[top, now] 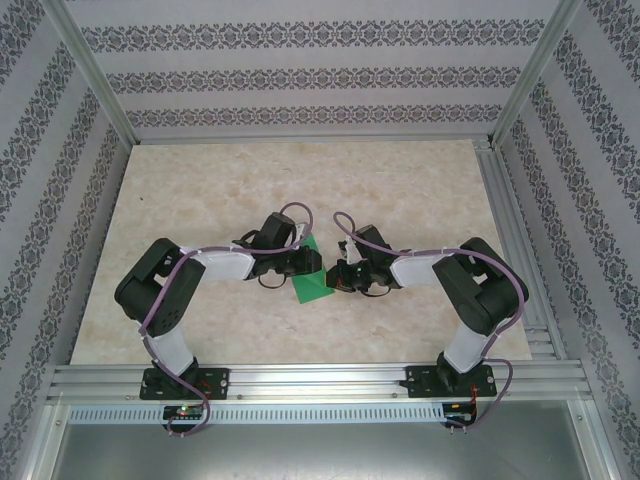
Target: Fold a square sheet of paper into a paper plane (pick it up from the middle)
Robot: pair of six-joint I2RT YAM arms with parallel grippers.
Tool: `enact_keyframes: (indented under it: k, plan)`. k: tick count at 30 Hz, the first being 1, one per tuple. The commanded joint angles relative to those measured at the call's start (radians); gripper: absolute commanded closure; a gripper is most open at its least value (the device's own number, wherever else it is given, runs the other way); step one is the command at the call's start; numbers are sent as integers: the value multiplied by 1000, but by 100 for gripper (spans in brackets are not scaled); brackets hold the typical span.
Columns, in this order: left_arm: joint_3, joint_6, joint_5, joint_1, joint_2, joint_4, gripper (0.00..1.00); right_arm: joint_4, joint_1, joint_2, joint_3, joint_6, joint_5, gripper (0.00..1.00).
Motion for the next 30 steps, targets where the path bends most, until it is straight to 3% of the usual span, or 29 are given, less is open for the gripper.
enact_keyframes:
  k: [1, 30]
  plan:
    - [-30, -12, -16, -11, -32, 17, 77, 8, -14, 22, -17, 10, 25, 92]
    - [-3, 4, -60, -12, 43, -53, 84, -8, -22, 40, -7, 25, 32, 92]
